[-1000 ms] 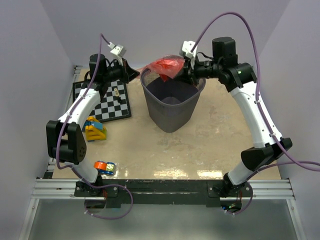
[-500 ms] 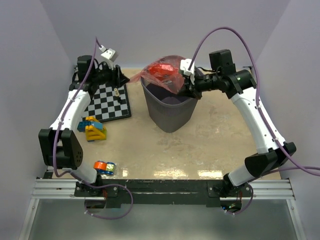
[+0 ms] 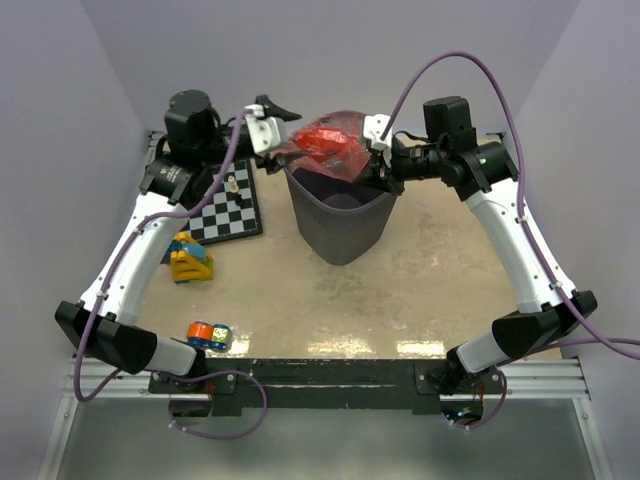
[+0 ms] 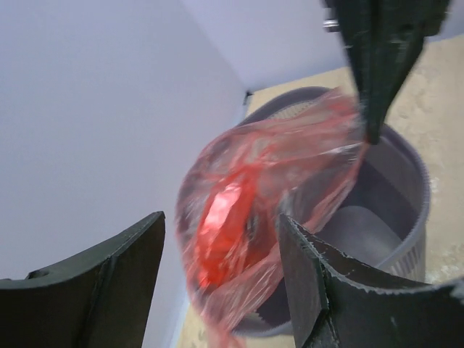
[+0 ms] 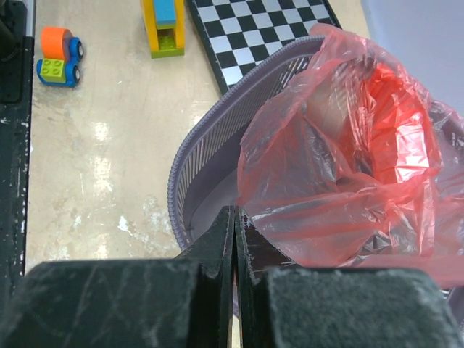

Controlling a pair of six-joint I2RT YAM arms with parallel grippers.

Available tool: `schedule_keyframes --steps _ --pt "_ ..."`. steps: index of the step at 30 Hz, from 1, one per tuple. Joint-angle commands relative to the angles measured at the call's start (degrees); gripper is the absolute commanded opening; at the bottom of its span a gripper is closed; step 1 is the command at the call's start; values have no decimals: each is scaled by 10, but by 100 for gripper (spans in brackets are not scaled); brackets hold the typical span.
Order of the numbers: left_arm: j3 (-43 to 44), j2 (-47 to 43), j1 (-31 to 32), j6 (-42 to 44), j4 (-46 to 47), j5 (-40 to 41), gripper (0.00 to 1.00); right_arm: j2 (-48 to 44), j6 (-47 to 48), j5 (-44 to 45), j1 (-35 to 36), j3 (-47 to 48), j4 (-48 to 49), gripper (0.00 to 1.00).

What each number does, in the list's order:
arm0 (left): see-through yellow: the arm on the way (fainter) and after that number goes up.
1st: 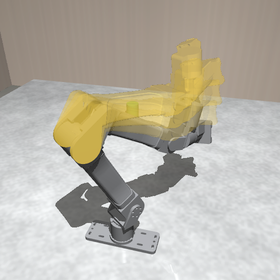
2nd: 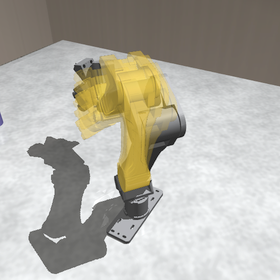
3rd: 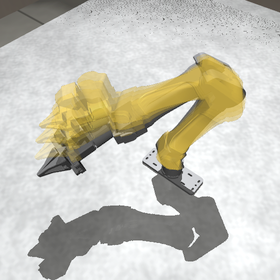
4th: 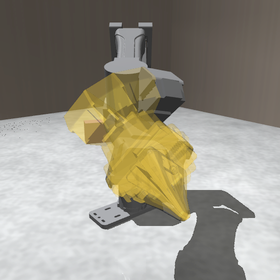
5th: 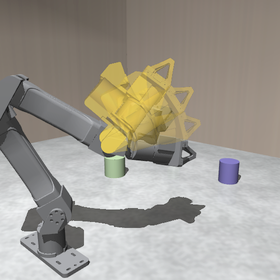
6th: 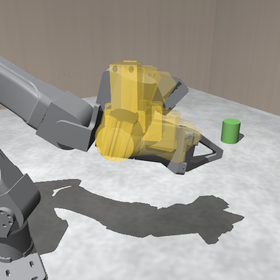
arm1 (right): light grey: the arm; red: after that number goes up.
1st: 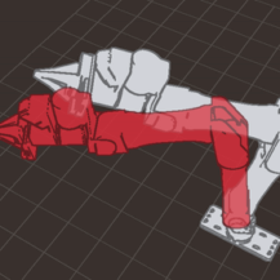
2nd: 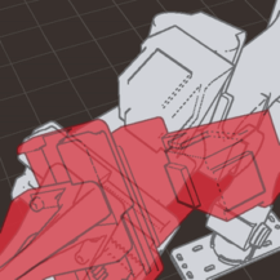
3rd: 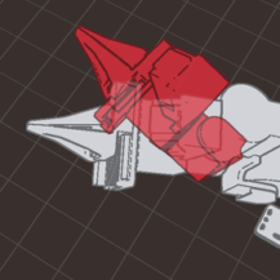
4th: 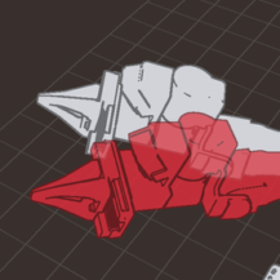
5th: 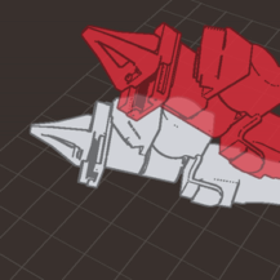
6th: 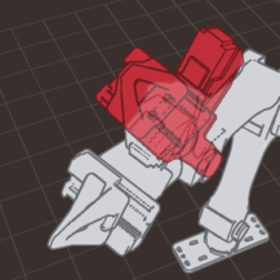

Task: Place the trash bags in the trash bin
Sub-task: Place the trash bag in the trash bin.

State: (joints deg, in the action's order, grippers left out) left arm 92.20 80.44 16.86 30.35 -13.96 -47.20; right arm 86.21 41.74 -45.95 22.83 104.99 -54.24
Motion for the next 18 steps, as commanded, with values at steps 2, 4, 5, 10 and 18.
schedule_keyframes --steps 2,4,5,10,18 --pt "31 45 50 208 -120 -20 67 -11 -12 -3 2 11 39 0" --pt "51 54 56 230 -146 -23 65 -10 -17 2 2 13 41 0" --pt "60 61 59 239 -159 -25 64 -11 -17 4 2 12 41 0" --pt "80 73 75 299 -229 -24 60 -18 -26 12 2 4 50 0" --pt "80 90 126 382 -267 15 51 -24 -32 34 0 -2 55 0"
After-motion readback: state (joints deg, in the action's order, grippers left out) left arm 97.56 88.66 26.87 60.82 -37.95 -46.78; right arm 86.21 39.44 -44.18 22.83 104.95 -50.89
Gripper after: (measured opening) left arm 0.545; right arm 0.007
